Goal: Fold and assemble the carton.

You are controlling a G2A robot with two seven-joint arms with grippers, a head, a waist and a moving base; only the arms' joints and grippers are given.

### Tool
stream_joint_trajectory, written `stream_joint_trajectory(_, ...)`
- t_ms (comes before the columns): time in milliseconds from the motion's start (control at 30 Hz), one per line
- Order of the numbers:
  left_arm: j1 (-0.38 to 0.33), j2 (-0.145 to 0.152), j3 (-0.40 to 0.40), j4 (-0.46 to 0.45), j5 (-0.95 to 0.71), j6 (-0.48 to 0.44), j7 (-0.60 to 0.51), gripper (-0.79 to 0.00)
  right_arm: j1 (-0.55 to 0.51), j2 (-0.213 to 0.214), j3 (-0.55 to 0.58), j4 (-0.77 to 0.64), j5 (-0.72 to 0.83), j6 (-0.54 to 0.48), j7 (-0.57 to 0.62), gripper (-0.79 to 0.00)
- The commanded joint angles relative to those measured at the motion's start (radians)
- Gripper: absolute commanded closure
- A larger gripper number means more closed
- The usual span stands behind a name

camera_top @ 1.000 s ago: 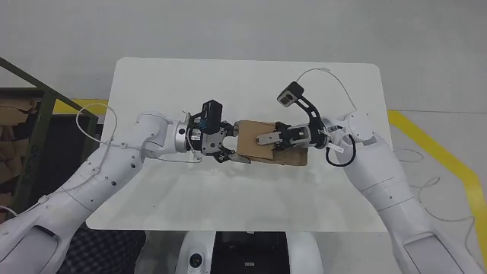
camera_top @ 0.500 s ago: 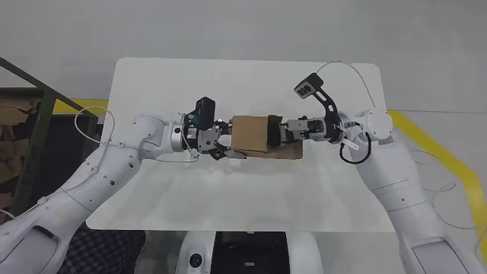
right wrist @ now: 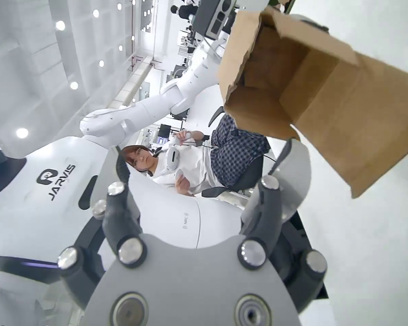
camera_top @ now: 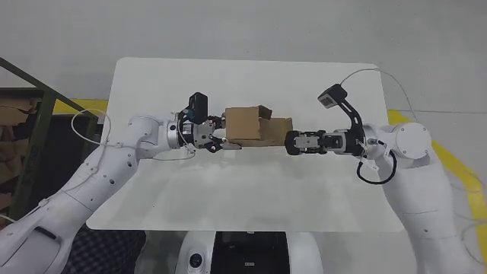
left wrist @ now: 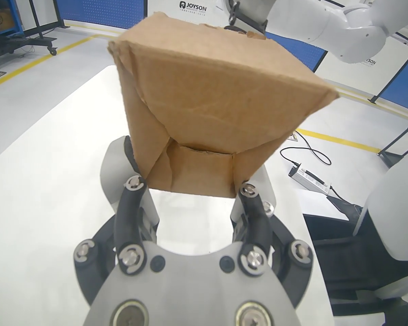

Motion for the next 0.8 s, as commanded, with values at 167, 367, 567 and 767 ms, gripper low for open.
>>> stream_joint_trajectory(167, -0.002, -0.013, -0.013, 0.016, 0.002, -0.003, 0.003, -0.366, -0.044, 0.007, -0.033, -0.082, -0.059, 0.014, -0.031, 0.000)
stream_joint_trajectory(367, 0.001, -0.025, -0.018, 0.021, 0.008, -0.016, 0.002, -0.348, -0.017, 0.005, -0.084, -0.061, -0.101, 0.008, -0.079, 0.000)
stream_joint_trajectory(567, 0.010, -0.030, -0.036, 0.011, 0.017, -0.034, 0.004, -0.354, 0.024, 0.003, -0.120, -0.016, -0.137, 0.011, -0.122, 0.000)
stream_joint_trajectory(767, 0.029, -0.031, -0.048, -0.011, 0.027, -0.034, -0.002, -0.363, 0.054, 0.003, -0.134, 0.006, -0.166, 0.014, -0.161, 0.000)
